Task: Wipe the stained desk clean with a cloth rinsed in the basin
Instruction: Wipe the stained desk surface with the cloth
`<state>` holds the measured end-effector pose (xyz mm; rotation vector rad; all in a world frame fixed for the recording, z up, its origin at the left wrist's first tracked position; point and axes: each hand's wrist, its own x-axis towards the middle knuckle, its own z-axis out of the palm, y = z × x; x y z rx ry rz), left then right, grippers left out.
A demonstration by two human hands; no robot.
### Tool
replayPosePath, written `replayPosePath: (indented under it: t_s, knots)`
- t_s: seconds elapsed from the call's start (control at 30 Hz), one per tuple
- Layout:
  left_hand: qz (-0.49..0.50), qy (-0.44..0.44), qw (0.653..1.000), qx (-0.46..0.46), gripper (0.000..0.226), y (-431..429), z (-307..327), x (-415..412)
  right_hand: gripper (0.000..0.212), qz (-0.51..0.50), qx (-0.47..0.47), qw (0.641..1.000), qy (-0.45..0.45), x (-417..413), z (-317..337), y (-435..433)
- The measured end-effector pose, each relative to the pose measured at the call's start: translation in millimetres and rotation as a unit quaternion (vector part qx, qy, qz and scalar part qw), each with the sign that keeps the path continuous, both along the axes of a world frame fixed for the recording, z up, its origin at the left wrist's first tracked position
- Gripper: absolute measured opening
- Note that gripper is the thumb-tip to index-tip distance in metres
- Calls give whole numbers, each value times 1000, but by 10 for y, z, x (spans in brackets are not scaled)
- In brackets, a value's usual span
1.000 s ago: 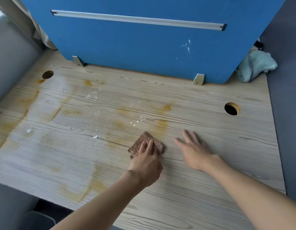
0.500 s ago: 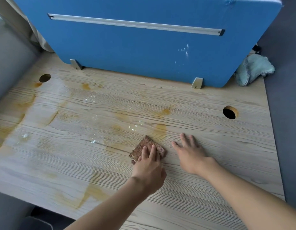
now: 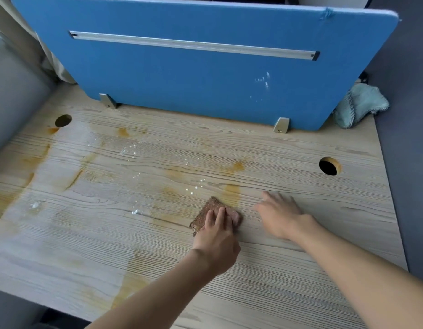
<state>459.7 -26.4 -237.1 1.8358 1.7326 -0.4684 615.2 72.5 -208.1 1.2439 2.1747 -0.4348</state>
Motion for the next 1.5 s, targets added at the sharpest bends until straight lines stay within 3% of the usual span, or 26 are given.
replayPosePath:
  t_s: [0.13, 0.33, 0.5, 0.67, 0.77, 0.87, 1.0, 1.33, 1.5]
  knots:
    - [26, 21, 999, -2, 74, 139, 39, 12, 63, -25, -16, 1000, 4, 12, -69, 35]
    - [4, 0, 1000, 5, 71, 148, -35, -18, 56, -29, -19, 999, 4, -47, -107, 91]
    - [1, 42, 999, 13, 70, 257, -25, 70, 52, -28, -20, 999, -7, -62, -135, 73]
    - [-7, 5, 1000, 9, 71, 195, -59, 104, 50, -21, -19, 1000, -6, -82, -65, 204]
    - [7, 30, 999, 29, 73, 370, -106, -26, 60, -30, 4, 999, 15, -60, -63, 307]
    - [15, 36, 999, 8, 72, 365, -35, 120, 69, -48, -33, 998, 10, -48, -121, 291]
    - [8, 15, 1000, 8, 70, 332, 27, 178, 59, -48, -34, 998, 18, -85, -175, 333]
    - [-25, 42, 999, 17, 71, 469, 50, 165, 62, -56, -61, 997, -1, -105, -106, 353]
    - [15, 60, 998, 33, 69, 694, 31, 43, 62, -33, -28, 999, -22, -93, -35, 542]
